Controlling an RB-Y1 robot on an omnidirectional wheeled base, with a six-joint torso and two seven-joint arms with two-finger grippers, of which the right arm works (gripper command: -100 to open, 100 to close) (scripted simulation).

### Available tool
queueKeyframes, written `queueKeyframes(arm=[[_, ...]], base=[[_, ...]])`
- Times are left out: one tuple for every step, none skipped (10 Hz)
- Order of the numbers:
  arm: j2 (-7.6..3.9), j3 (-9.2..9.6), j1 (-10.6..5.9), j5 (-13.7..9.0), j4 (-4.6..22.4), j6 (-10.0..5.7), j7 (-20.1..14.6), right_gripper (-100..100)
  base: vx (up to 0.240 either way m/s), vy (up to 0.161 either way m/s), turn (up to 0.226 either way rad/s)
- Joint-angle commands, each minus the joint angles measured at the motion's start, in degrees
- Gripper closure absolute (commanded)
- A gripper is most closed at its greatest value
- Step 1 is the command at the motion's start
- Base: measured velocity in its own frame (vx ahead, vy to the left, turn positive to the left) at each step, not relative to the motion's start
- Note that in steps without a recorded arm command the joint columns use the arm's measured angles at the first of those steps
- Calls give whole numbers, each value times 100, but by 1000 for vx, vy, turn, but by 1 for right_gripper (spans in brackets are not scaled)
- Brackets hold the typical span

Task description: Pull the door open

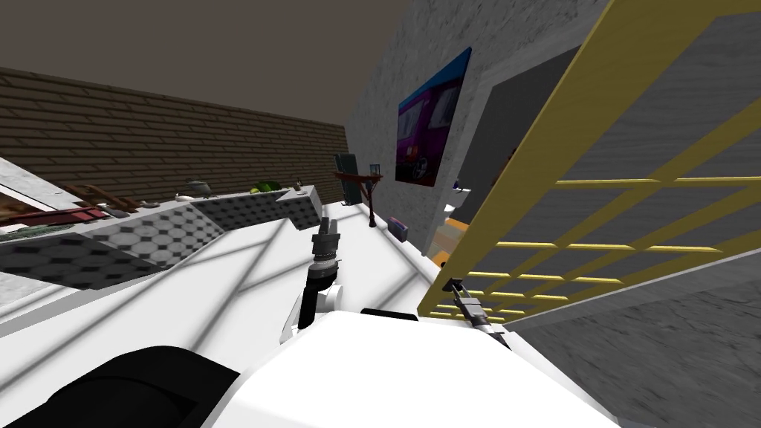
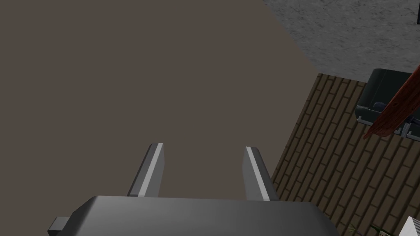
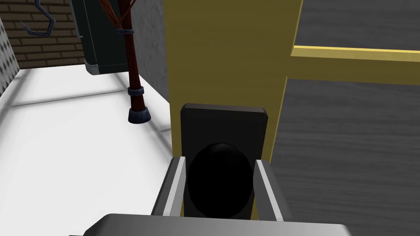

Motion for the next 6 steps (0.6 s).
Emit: queueKeyframes(arm=[[-40,57,37,21,21,-83,-57,100],[-34,30,34,11,-21,-37,-19,100],[-49,72,54,27,24,-107,-57,100],[-59,94,62,34,55,-154,-81,100],[-64,106,67,38,72,-181,-94,100],[-76,132,77,47,109,-239,-123,100]], base=[[-159,-40,84],[-71,-17,19],[-100,-32,130],[-166,-66,154],[-187,-52,101],[-194,-32,140]])
